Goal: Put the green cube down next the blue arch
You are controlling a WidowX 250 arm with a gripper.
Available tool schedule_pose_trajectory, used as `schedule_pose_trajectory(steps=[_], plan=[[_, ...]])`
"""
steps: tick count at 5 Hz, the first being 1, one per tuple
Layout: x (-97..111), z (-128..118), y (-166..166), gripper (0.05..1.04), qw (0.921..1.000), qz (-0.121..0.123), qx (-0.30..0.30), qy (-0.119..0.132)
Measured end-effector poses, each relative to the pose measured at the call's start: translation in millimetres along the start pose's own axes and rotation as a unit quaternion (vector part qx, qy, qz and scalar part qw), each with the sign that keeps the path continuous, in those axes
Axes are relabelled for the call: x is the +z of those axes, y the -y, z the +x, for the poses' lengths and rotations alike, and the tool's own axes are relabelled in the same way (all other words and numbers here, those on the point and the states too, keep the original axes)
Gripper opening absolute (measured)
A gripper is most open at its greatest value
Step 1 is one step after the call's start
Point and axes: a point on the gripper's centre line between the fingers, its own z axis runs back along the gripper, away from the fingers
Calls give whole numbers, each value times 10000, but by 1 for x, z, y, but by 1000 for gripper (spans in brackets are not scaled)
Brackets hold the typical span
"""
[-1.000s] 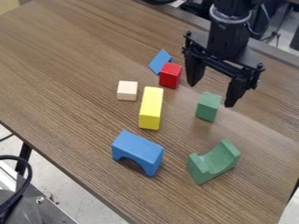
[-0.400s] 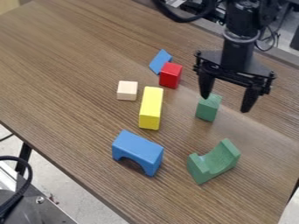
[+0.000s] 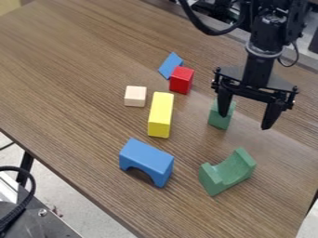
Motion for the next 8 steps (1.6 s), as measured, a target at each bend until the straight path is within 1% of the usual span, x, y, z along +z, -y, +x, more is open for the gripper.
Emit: schedule_pose_trajectory(steps=[1,2,3,4,5,6,7,8], plan=[[-2,-2,-4,999,9999,131,6,-34],[-1,-6,-10,1000,9991,407,19,-86],[12,-4,-12,1000,9988,471,40,92],[6,-6,-16,1000,9995,245,191,94],[4,10,-31,1000,9989,-84,425,202],[-13,14,-40,1000,9982,-238,554,21],[-27,23,-41,999,9966,-474,670,-59],[-29,31,-39,966,9967,-501,634,-71]])
